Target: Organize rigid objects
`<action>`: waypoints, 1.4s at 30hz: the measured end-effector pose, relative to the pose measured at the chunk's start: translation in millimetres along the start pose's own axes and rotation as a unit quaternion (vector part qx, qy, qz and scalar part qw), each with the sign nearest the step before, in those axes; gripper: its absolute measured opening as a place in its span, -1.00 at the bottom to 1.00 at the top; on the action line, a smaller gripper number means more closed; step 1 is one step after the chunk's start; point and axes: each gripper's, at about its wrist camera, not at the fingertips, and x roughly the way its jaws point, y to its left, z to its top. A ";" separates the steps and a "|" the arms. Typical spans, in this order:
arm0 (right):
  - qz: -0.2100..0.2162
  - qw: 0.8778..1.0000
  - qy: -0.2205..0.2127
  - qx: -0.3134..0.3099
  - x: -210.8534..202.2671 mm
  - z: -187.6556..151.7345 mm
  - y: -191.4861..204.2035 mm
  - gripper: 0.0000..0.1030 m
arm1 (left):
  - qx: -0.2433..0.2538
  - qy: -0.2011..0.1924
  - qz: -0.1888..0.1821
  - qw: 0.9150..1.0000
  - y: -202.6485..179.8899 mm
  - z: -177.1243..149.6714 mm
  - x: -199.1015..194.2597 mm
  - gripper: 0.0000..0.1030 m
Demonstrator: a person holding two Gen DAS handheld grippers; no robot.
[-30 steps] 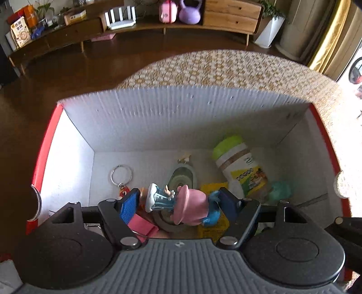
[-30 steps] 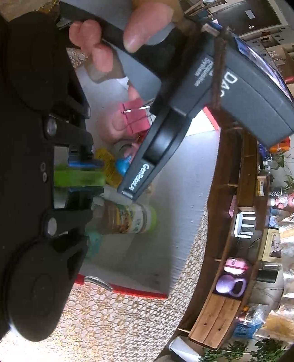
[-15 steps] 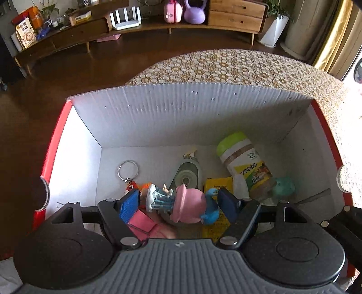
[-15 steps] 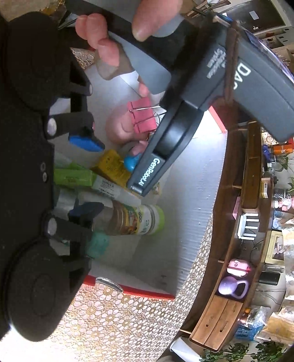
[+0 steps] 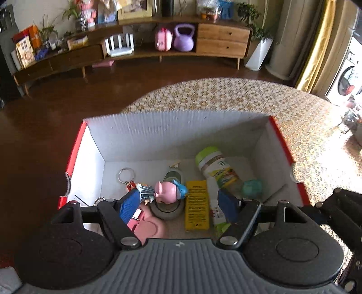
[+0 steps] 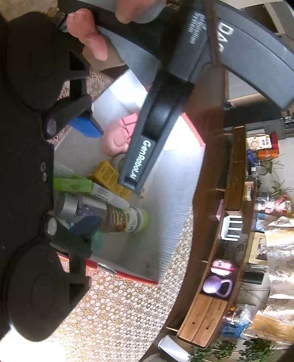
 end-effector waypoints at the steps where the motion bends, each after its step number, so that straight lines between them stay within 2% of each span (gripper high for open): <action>1: 0.000 1.000 -0.004 -0.001 -4.2 0.4 0.0 0.57 | 0.003 -0.006 0.000 1.000 -1.2 -1.3 -5.4 0.46; 12: 0.016 0.999 -0.050 0.003 -49.0 -5.5 -5.3 0.84 | 0.013 -0.073 0.012 0.997 -7.5 -19.0 -56.9 0.52; 17: 0.027 0.997 -0.076 0.008 -67.4 -12.1 -7.6 0.98 | 0.019 -0.126 0.031 0.991 -11.0 -31.4 -86.5 0.56; 23: 0.051 0.991 -0.124 0.016 -91.1 -18.1 -12.6 0.99 | 0.017 -0.171 0.036 0.984 -12.9 -45.3 -113.5 0.58; 29: 0.048 0.987 -0.154 0.018 -107.0 -27.6 -15.9 0.99 | 0.009 -0.200 0.035 0.979 -12.1 -62.1 -127.2 0.69; 33: 0.046 0.984 -0.169 0.018 -114.4 -35.9 -15.9 1.00 | -0.006 -0.208 0.035 0.978 -8.8 -69.9 -132.7 0.93; 42: 0.026 0.978 -0.197 0.054 -122.4 -43.8 -22.0 1.00 | -0.029 -0.220 0.030 0.975 -7.4 -88.4 -142.3 0.97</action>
